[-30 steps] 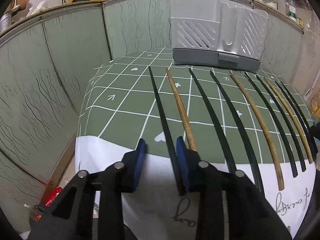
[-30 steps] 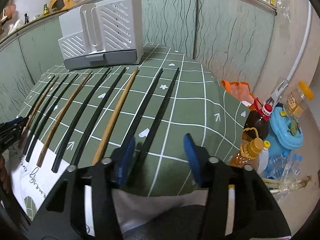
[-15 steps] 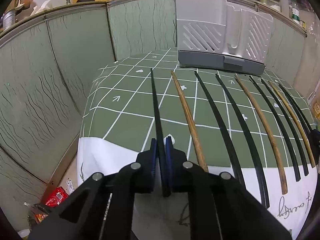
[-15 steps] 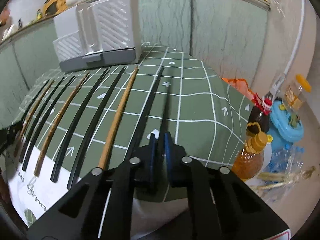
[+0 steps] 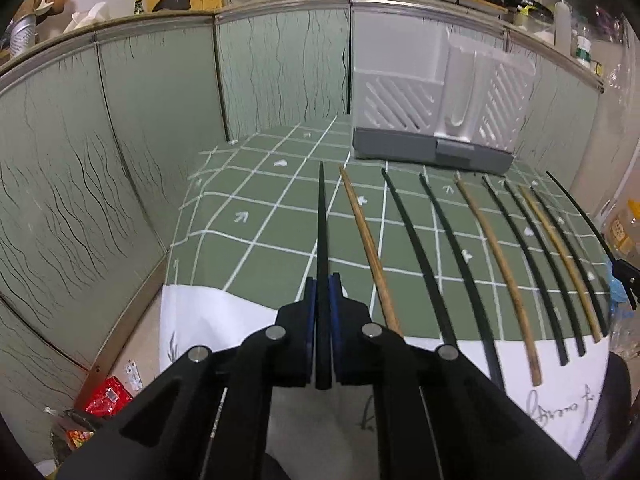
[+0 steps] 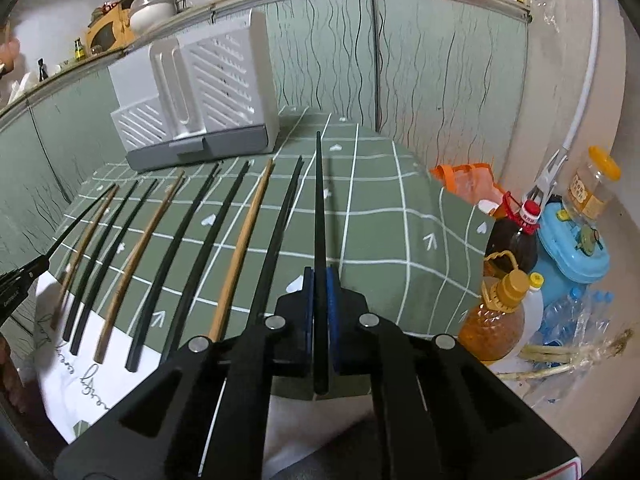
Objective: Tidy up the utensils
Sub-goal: 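Lift both held black chopsticks and carry them over the white utensil holder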
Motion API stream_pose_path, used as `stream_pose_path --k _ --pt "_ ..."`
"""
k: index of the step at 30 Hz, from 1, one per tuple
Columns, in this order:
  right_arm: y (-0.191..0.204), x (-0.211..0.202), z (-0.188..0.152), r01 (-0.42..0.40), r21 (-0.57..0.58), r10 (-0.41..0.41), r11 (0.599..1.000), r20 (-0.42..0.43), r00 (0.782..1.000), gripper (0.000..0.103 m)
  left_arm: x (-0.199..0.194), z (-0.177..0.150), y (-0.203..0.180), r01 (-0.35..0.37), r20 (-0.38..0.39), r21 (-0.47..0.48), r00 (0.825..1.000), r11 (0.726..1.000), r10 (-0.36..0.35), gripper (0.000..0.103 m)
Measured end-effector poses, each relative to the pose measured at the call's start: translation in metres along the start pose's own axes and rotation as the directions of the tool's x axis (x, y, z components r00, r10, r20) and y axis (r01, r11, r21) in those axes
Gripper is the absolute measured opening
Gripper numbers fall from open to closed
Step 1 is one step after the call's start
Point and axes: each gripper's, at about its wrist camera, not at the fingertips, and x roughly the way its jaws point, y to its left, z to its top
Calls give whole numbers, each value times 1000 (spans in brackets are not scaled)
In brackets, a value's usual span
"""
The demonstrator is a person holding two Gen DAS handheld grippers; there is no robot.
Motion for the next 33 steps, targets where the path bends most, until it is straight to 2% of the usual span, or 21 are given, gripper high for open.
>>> stream_pose_path --k 12,19,33 --pt "-11 -27 14 -16 -7 16 1000 26 1000 6 -44 27 10 31 89 -11 996 999 -30 8" --pt "-12 -46 34 -30 -17 31 999 71 997 6 -65 46 18 47 128 -23 991 999 -44 8" --pt "-18 -75 83 -65 -56 72 996 127 989 6 -88 85 43 125 150 -7 981 992 -122 8"
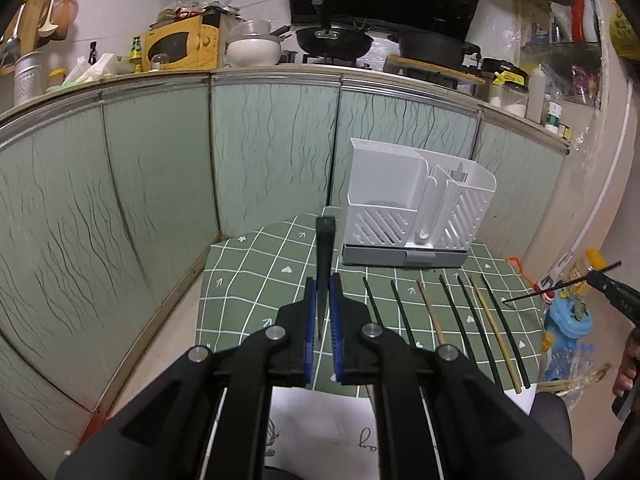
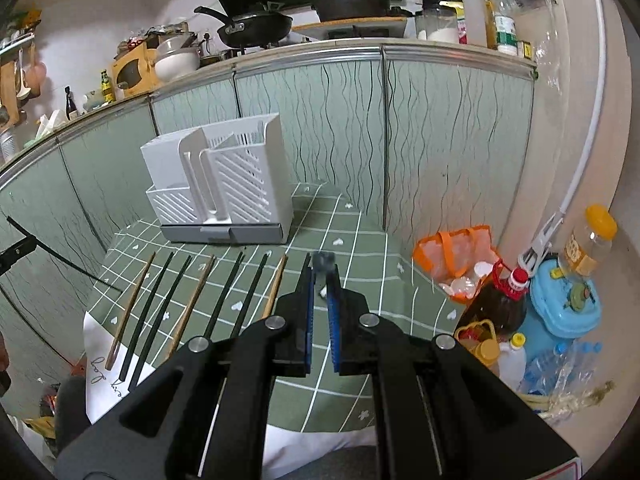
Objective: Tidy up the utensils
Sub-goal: 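Lift both held black chopsticks and carry them over the white utensil holder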
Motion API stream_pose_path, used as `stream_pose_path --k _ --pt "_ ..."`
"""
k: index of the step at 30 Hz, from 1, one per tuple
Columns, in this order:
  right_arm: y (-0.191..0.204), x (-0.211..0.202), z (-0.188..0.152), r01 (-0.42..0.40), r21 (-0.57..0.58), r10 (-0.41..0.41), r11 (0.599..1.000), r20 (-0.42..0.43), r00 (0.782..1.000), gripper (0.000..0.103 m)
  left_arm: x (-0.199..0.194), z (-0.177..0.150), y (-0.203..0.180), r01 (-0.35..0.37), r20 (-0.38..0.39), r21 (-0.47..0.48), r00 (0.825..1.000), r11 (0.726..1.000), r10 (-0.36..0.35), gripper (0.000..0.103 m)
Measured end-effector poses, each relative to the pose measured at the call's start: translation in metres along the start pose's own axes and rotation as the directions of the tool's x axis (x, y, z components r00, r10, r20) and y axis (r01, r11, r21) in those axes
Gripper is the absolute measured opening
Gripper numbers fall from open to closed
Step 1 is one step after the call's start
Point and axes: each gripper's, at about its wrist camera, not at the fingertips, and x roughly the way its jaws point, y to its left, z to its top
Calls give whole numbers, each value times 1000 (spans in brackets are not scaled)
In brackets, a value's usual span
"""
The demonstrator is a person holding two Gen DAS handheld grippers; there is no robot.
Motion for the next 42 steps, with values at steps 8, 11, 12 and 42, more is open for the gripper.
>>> stream_pose_path --k 8,11,12,42 --pt "0 -5 19 -30 -44 30 999 16 999 6 3 9 4 22 -17 33 1000 999 -21 8" --pt "-1 -6 27 -39 -62 40 997 19 999 6 3 11 4 29 -22 51 999 998 -28 8" --pt "-1 -7 30 -36 -69 38 997 23 999 6 3 12 3 30 -22 59 999 998 -29 8" --pt "17 -1 140 -254 -136 263 958 50 964 6 43 131 -87 353 -19 212 934 911 -357 8"
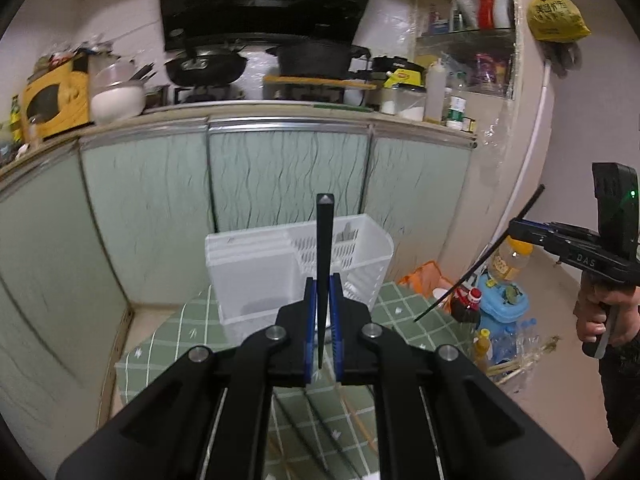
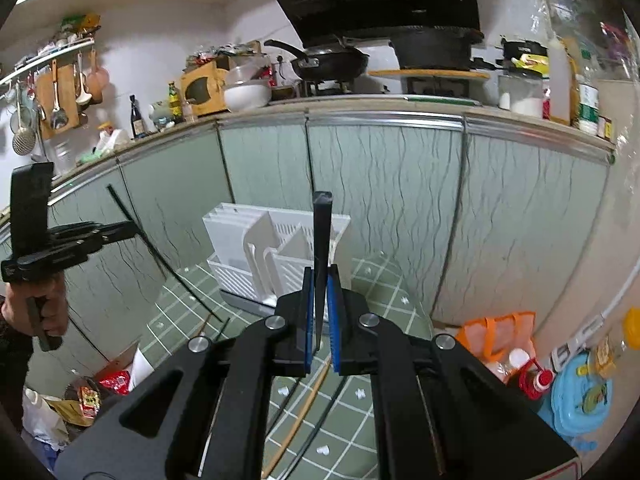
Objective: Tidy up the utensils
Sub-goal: 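Lift both held black chopsticks and carry them over the white utensil holder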
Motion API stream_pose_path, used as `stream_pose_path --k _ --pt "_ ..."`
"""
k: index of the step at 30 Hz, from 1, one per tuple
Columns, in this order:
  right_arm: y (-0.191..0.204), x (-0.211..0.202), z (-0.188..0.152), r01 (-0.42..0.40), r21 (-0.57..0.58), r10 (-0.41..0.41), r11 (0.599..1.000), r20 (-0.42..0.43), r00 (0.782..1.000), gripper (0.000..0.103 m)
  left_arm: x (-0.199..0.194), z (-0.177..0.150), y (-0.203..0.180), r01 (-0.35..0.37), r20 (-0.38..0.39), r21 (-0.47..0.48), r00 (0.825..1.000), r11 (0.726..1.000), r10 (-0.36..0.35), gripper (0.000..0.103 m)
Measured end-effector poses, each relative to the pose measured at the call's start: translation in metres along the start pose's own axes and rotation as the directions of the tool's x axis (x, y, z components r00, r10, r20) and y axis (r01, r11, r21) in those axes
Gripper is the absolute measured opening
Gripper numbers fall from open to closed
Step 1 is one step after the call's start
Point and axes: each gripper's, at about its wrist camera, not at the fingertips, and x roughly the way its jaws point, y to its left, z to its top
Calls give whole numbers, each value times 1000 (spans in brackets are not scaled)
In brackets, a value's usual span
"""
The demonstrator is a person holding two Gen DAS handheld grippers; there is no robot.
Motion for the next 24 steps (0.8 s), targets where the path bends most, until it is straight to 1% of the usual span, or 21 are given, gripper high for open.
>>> stream_pose_path --k 3,7,11,15,20,24 --pt "0 1 17 -8 -11 8 1000 18 1000 6 5 17 -7 20 17 22 1000 1000 -20 8" --pt "-3 6 40 -33 -5 33 999 34 999 6 10 48 -16 42 52 56 998 998 -45 8" --pt "-7 11 62 -47 -8 47 999 48 998 6 15 79 -20 56 83 61 995 997 -61 8" --pt "-10 18 82 -51 -11 51 999 60 997 6 25 102 -21 64 101 61 992 996 -70 8" --pt "-17 39 92 -52 -12 53 999 52 997 6 49 111 -22 66 91 66 993 996 -72 8" --pt "-25 64 83 -60 3 60 998 28 998 6 73 101 -18 64 74 51 995 997 -68 8"
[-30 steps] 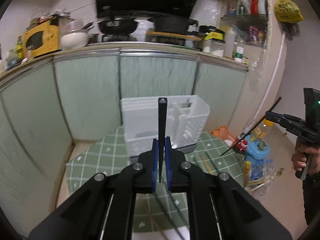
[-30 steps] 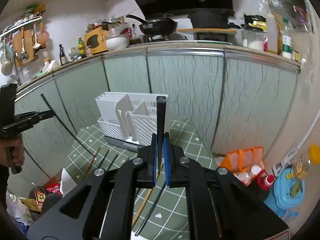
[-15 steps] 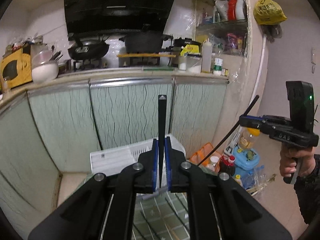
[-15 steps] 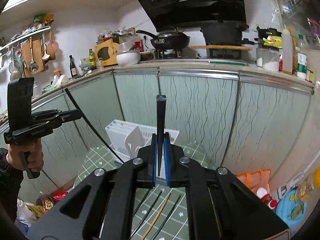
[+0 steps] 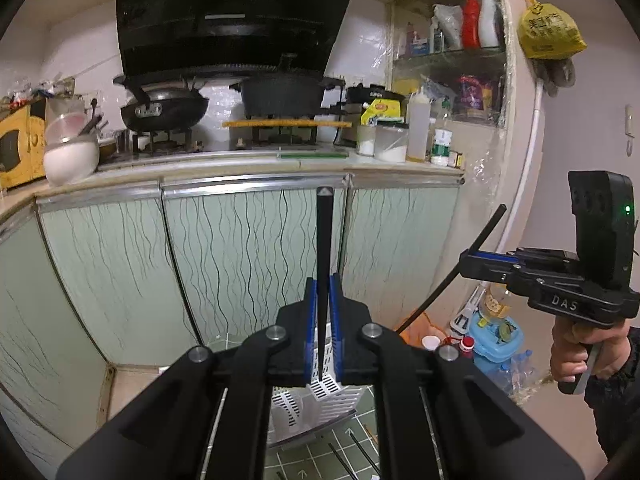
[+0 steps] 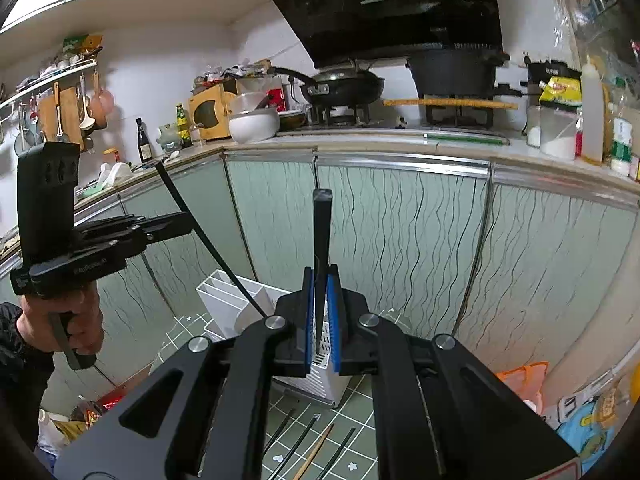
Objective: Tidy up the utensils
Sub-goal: 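Lift both held black chopsticks and carry them over the white utensil holder, then lower the chopsticks into the holder and open both tools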
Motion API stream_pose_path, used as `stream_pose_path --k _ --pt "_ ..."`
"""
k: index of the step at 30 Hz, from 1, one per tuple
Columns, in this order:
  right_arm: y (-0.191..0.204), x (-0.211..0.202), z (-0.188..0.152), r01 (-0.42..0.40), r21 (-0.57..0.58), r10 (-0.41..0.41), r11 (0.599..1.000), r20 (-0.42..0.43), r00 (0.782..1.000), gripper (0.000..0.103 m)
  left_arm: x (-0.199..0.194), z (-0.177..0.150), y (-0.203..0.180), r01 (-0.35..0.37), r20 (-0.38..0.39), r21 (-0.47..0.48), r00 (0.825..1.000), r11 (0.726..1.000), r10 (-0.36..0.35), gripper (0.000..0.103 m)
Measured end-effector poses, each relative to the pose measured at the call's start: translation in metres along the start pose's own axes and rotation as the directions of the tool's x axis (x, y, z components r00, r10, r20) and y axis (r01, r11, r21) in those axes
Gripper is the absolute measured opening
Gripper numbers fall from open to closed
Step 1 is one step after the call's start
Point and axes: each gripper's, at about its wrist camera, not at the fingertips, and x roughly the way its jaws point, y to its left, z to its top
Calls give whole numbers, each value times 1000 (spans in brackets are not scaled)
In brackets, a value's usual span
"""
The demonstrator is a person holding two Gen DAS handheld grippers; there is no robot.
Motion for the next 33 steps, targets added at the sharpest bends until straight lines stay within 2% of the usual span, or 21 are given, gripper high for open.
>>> stream_pose_path --k 9,16,17,18,19,20,21,23,25,28,33 --pt "-12 41 -32 -12 33 14 999 -58 998 6 45 -39 11 19 -61 -42 998 999 -22 8" --pt "-14 60 -49 -19 35 22 999 -98 995 6 60 -60 14 27 -99 -45 995 999 -32 8" --pt "-14 60 -51 -10 31 13 999 -99 995 10 60 -61 14 25 -103 -45 994 999 -29 9" --pt "-13 60 -52 -7 26 10 1000 -100 995 15 59 -62 15 22 -106 -47 994 999 -27 23" --pt "-13 59 -53 -6 22 9 1000 -97 995 31 58 -63 15 17 -107 -49 994 999 -22 37" --pt "-12 56 -54 6 18 -5 1000 -91 996 55 54 -63 15 -4 -100 -47 995 999 -1 76" --pt "-12 53 -55 20 14 -19 1000 -84 996 63 50 -63 15 -26 -88 -40 996 999 22 92" --pt "-12 48 -59 31 12 -29 999 -84 996 71 41 -65 14 -34 -59 -22 998 999 33 92" --pt "-12 42 -63 51 7 -51 999 -81 995 83 34 -67 14 -74 -64 -6 995 997 74 93" --pt "-6 31 -71 74 -21 -75 997 -73 994 95 23 -74 14 -114 -69 15 991 993 114 94" --pt "8 17 -84 107 -76 -114 991 -94 989 95 -2 -82 11 -202 -50 37 978 979 204 99"
